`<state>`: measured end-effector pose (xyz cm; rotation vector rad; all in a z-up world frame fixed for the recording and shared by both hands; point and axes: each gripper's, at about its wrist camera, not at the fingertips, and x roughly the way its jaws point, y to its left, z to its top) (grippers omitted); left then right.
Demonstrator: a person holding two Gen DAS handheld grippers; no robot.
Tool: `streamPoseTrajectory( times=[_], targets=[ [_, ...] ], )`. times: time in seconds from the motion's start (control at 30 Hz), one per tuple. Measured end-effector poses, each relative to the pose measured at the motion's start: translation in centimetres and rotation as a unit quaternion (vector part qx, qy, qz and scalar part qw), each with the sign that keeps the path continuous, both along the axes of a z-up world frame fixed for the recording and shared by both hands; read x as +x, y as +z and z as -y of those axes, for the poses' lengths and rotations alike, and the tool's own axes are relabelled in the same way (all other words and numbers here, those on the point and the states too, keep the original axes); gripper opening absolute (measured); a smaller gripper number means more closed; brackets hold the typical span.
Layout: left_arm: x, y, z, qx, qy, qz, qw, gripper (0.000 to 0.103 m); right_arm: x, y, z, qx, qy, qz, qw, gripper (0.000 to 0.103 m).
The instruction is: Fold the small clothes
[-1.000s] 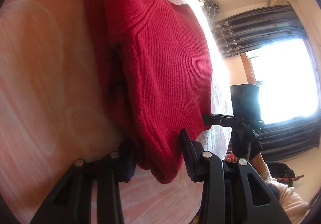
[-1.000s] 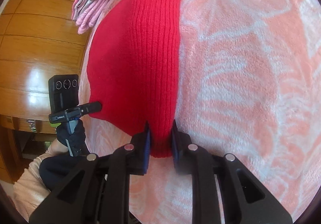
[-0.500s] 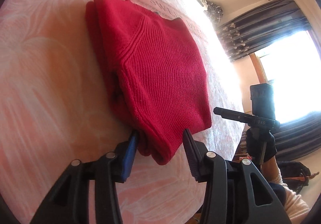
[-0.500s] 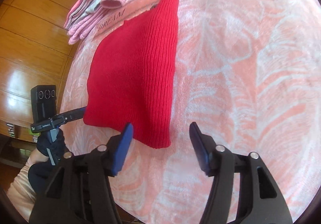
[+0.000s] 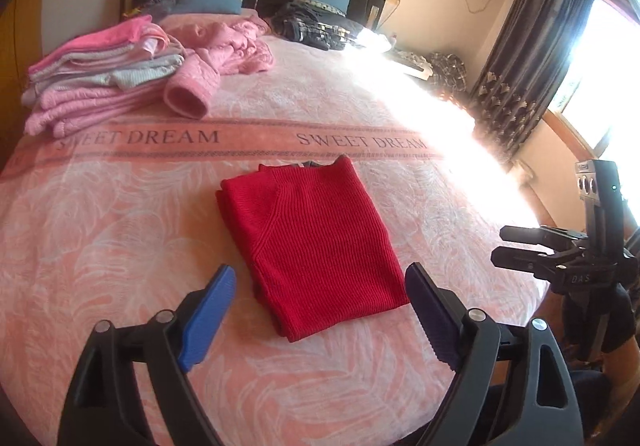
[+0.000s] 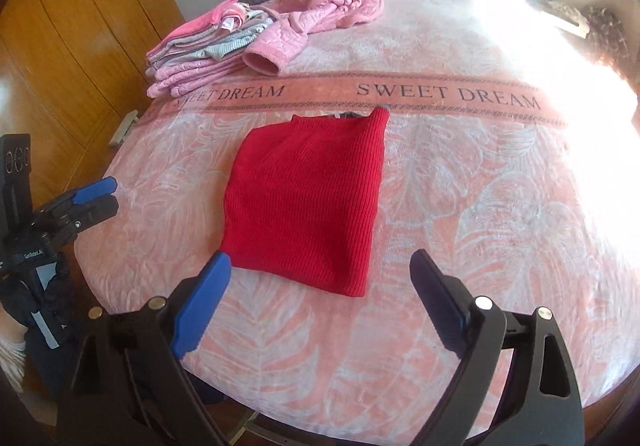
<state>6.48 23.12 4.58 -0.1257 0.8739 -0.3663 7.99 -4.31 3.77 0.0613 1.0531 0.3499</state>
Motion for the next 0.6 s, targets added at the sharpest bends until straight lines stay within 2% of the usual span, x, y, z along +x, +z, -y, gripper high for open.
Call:
streamPoseTrajectory(
  times=[0.1,0.2,0.27,0.37,0.47,0.6],
  targets=[
    [-1.7,0.7,-0.9,0.002,0.031,0.0,0.9995,0.095,-1.6,0.9,-0.1,-0.008,-0.016,0.012,1.0,0.092],
    [-3.8,0.6,-1.3,0.032,0.063,0.008,0.9975,0.097,-3.1,1.3,-0.5,-0.027,-0.02,0.027,0.999,0.092],
    [-4.8,0.3,-1.5,0.039,0.062,0.013,0.9972,0.097,-4.0,1.8,-1.0,-0.055,-0.019,0.048,0.997,0.092],
    [-5.8,-0.5,-1.7,0.036,0.073,0.007,0.9966,0.097,-5.2,2.4,-1.6,-0.071,-0.025,0.073,0.994,0.092],
    [-6.7,-0.7,-1.7,0.042,0.076,0.005,0.9962,0.097,-6.4,2.4,-1.9,-0.061,-0.034,0.072,0.995,0.093],
    [-8.1,-0.2,-1.7,0.064,0.089,0.024,0.9937,0.097,-8.0,2.1,-2.6,-0.05,-0.041,0.075,0.995,0.095]
  ],
)
